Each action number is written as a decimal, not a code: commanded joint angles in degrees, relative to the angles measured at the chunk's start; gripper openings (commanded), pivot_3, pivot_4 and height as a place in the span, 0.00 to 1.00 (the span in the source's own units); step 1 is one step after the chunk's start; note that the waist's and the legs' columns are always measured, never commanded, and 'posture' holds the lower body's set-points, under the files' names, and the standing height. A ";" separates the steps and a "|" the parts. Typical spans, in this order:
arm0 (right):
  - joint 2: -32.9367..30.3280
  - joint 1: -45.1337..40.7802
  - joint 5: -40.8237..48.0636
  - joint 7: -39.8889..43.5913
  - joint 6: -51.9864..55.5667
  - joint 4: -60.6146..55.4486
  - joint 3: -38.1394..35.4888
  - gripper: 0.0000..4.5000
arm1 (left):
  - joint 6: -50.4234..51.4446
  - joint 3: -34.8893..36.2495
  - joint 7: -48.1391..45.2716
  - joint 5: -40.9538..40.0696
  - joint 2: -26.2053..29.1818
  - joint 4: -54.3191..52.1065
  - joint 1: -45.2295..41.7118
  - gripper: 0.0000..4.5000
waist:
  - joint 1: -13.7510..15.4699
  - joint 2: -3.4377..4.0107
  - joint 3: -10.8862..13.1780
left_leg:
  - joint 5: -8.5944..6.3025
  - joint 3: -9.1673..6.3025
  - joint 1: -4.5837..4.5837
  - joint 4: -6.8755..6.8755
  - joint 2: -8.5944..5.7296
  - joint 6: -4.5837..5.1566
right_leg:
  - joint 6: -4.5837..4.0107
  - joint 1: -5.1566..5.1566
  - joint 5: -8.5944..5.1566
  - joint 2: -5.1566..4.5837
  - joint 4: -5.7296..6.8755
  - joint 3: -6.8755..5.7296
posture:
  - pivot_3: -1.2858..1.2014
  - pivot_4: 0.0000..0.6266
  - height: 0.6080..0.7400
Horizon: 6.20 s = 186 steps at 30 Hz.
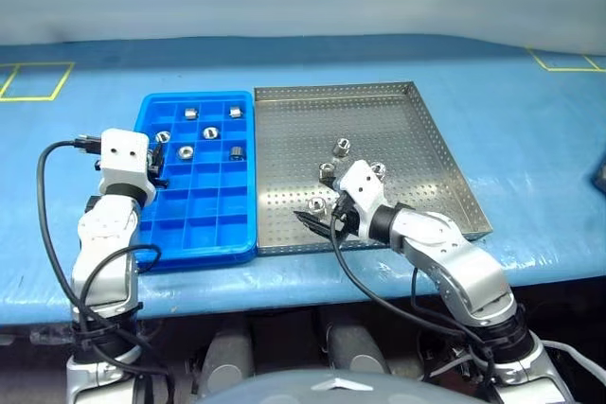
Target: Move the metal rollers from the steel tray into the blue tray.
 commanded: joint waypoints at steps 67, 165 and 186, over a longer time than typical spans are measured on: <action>-2.47 8.11 -0.02 -4.90 -0.89 -6.08 -7.30 1.00 | 4.79 -27.76 -27.23 -10.78 -4.65 32.85 -28.39 0.99 | -9.49 -0.04 0.01 | -0.03 -0.03 -0.09 -0.10 -0.27 0.04 | 0.15 -0.06 0.06 -0.05 -0.12 0.35 | 0.44 0.24 1.00; -0.04 21.13 -0.63 -12.99 0.30 -15.41 -10.82 1.00 | -24.50 -38.71 -41.70 12.38 -15.53 80.81 -58.36 0.42 | -22.63 -0.25 0.14 | -0.04 0.58 0.08 -1.02 -0.51 0.08 | 0.44 -0.14 -0.08 -0.12 -0.38 1.30 | 0.36 0.24 1.00; 1.15 2.98 -0.04 -6.13 -1.14 -5.80 -2.26 1.00 | -9.29 -9.59 -17.05 -6.18 -7.68 11.27 -28.11 0.38 | -17.74 -0.24 0.23 | 0.04 0.59 0.46 -1.15 -0.51 0.19 | 0.86 -0.15 0.17 -0.01 -0.17 1.43 | 0.45 0.24 1.00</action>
